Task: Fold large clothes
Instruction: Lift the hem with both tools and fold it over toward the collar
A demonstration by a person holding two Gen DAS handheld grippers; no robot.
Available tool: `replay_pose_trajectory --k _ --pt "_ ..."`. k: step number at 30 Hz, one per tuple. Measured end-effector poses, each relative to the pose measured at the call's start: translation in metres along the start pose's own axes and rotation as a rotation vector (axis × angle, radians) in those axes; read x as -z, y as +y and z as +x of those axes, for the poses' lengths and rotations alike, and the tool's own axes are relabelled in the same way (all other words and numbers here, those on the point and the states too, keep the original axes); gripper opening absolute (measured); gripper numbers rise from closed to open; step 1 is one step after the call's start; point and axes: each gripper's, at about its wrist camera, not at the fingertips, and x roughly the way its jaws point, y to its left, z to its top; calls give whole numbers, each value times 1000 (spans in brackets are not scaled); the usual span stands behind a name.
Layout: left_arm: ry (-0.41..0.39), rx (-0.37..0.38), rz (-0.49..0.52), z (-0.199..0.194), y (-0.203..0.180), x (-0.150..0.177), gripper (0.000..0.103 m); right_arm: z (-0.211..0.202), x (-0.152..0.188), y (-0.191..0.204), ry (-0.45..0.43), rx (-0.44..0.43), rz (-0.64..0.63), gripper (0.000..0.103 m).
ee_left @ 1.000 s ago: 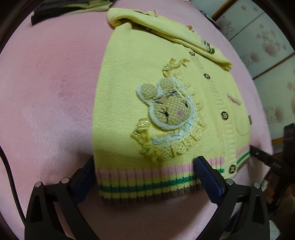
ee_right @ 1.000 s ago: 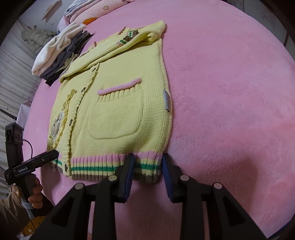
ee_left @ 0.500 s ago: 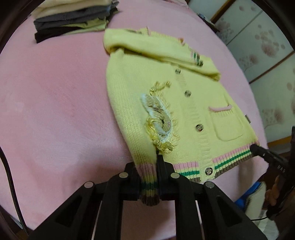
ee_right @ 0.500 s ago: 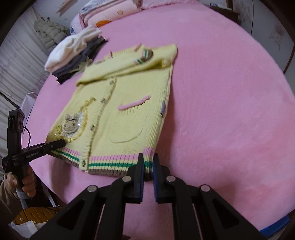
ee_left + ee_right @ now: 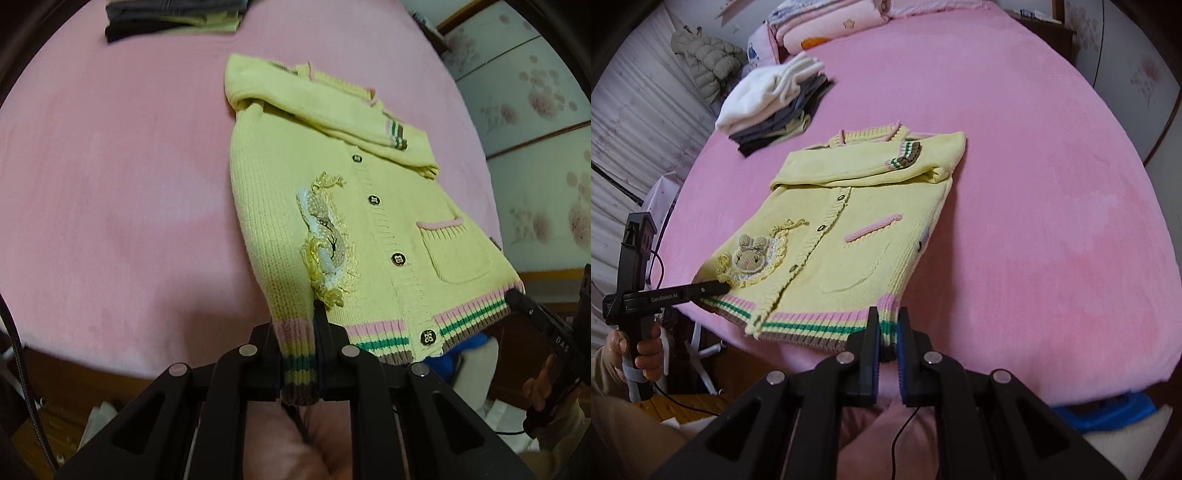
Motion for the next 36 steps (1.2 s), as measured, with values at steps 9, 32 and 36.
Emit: replay_pose_trajectory --k 9,32,36 --pt "12 57 -98 -4 8 -61 11 23 -22 -10 33 3 71 7" --pt "-126 167 -316 68 72 -238 78 164 -196 -78 4 -152 220 18" --pt "-184 137 -330 53 81 -237 79 153 -196 -86 -56 -194 271 54"
